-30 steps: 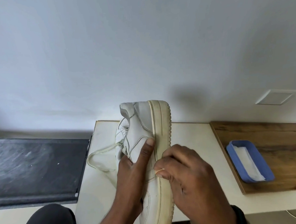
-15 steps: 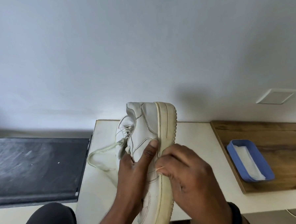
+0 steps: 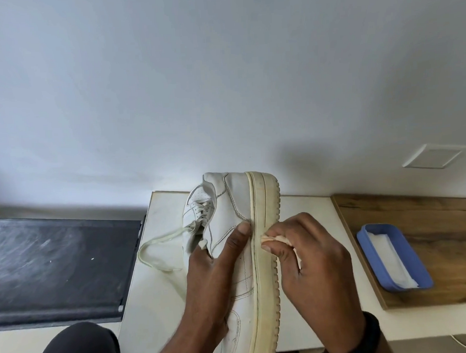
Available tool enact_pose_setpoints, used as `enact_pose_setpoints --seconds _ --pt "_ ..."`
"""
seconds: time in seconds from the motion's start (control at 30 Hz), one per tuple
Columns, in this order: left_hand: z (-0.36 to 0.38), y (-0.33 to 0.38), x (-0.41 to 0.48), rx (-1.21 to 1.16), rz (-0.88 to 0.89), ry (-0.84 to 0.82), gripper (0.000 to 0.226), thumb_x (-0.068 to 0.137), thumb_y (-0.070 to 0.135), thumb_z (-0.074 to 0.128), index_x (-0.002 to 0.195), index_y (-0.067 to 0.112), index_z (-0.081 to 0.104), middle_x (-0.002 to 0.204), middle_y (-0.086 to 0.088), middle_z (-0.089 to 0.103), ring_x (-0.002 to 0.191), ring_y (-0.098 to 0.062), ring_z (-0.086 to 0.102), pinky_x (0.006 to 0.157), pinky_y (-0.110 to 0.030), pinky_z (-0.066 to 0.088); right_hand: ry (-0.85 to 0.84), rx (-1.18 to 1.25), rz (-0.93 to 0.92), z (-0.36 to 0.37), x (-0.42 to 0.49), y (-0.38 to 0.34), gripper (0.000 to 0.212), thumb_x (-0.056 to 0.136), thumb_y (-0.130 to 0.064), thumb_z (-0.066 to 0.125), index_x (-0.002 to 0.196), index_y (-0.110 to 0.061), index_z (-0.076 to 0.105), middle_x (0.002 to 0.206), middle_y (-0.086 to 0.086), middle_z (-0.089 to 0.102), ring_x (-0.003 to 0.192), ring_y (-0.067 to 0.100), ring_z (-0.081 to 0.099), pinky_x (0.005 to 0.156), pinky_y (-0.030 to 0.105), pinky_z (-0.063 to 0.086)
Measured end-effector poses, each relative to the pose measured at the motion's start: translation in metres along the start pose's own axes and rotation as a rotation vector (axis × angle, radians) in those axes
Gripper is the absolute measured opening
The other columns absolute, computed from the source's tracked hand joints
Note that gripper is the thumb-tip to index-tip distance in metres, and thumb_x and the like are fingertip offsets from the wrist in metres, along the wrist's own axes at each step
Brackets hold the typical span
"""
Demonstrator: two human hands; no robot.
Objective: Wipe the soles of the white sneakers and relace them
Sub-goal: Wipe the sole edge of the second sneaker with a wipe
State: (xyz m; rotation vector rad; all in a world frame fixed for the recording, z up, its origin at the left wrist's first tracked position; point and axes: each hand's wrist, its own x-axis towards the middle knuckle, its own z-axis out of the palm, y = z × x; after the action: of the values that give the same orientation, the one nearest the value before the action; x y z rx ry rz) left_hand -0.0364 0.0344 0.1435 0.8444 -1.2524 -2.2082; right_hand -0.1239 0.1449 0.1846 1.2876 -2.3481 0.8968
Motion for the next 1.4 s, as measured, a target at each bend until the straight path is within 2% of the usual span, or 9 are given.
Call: enact_pose_setpoints --seconds 0.2,0.33,0.6,0.77,0.93,1.03,1.17,1.27,1.4 --pt "-0.005 0.002 0.003 -0.037 -0.051 -0.038 0.049 0.091 0.036 0.076 0.129 0.006 0.067 0.112 -0.019 0.078 0.103 -0.038 0.076 0.096 -0.057 0.058 -0.064 -0.017 -0.099 0.008 -0.012 -0.011 0.001 0.092 -0.02 0.067 0.093 -0.02 0.067 0.092 -0.006 0.063 0.078 0.018 0.061 0.062 0.034 0.056" --pt "-0.005 0.005 0.004 -0.052 -0.09 -0.073 0.054 0.088 0.038 0.079 0.131 0.01 0.066 0.113 -0.019 0.078 0.103 -0.037 0.076 0.092 -0.052 0.061 -0.107 -0.029 -0.192 0.003 -0.005 -0.005 0.015 0.093 -0.027 0.057 0.092 -0.02 0.07 0.09 -0.007 0.063 0.078 0.013 0.057 0.065 0.034 0.054" --pt "0.001 -0.001 -0.001 -0.05 -0.072 -0.059 0.06 0.076 0.042 0.084 0.129 0.019 0.067 0.114 -0.01 0.079 0.105 -0.033 0.077 0.099 -0.056 0.056 0.087 -0.009 -0.005 0.001 0.011 0.008 0.019 0.091 -0.026 0.059 0.091 -0.011 0.07 0.089 -0.001 0.067 0.079 0.013 0.065 0.069 0.016 0.05" --pt "-0.002 0.002 0.001 -0.052 -0.079 -0.05 0.057 0.082 0.038 0.085 0.129 0.01 0.067 0.11 -0.016 0.079 0.101 -0.035 0.077 0.094 -0.053 0.06 -0.054 0.04 -0.098 0.007 -0.003 -0.003 0.003 0.093 -0.024 0.065 0.094 -0.021 0.065 0.093 -0.008 0.061 0.081 0.012 0.06 0.065 0.03 0.055" --pt "-0.001 0.007 0.0 -0.052 -0.067 -0.056 0.055 0.082 0.04 0.084 0.128 0.014 0.069 0.111 -0.013 0.079 0.103 -0.03 0.077 0.093 -0.05 0.061 -0.087 0.017 -0.154 0.002 -0.001 0.003 0.008 0.096 -0.029 0.056 0.095 -0.023 0.062 0.092 -0.009 0.06 0.081 0.012 0.06 0.066 0.03 0.055" --pt "0.0 0.003 0.0 -0.075 -0.077 -0.028 0.063 0.074 0.048 0.089 0.127 0.02 0.07 0.12 -0.012 0.077 0.106 -0.033 0.076 0.096 -0.055 0.059 0.028 0.015 -0.082 -0.001 0.005 0.01 0.009 0.094 -0.024 0.062 0.092 -0.016 0.066 0.091 -0.004 0.063 0.082 0.01 0.063 0.071 0.017 0.054" --pt "0.001 0.001 0.0 -0.061 -0.077 -0.02 0.065 0.072 0.053 0.085 0.127 0.022 0.071 0.122 -0.008 0.077 0.108 -0.031 0.076 0.097 -0.054 0.058 0.149 -0.013 0.025 0.002 0.01 0.01 0.007 0.093 -0.016 0.067 0.09 -0.01 0.068 0.09 -0.001 0.066 0.084 -0.001 0.053 0.08 -0.003 0.037" --pt "-0.003 0.002 0.002 -0.066 -0.091 -0.031 0.064 0.075 0.05 0.082 0.128 0.017 0.07 0.118 -0.012 0.077 0.105 -0.033 0.076 0.093 -0.051 0.06 0.141 0.051 -0.003 0.006 0.006 0.002 0.005 0.09 -0.015 0.067 0.093 -0.014 0.064 0.09 -0.002 0.065 0.082 0.002 0.058 0.077 0.002 0.045" --pt "-0.006 0.006 0.003 -0.015 -0.082 -0.059 0.048 0.082 0.039 0.083 0.12 0.011 0.072 0.107 -0.017 0.079 0.097 -0.034 0.078 0.084 -0.045 0.062 -0.009 0.024 -0.136 0.01 -0.007 -0.006 0.002 0.095 -0.021 0.062 0.096 -0.022 0.06 0.093 -0.007 0.061 0.08 0.013 0.061 0.065 0.029 0.056"
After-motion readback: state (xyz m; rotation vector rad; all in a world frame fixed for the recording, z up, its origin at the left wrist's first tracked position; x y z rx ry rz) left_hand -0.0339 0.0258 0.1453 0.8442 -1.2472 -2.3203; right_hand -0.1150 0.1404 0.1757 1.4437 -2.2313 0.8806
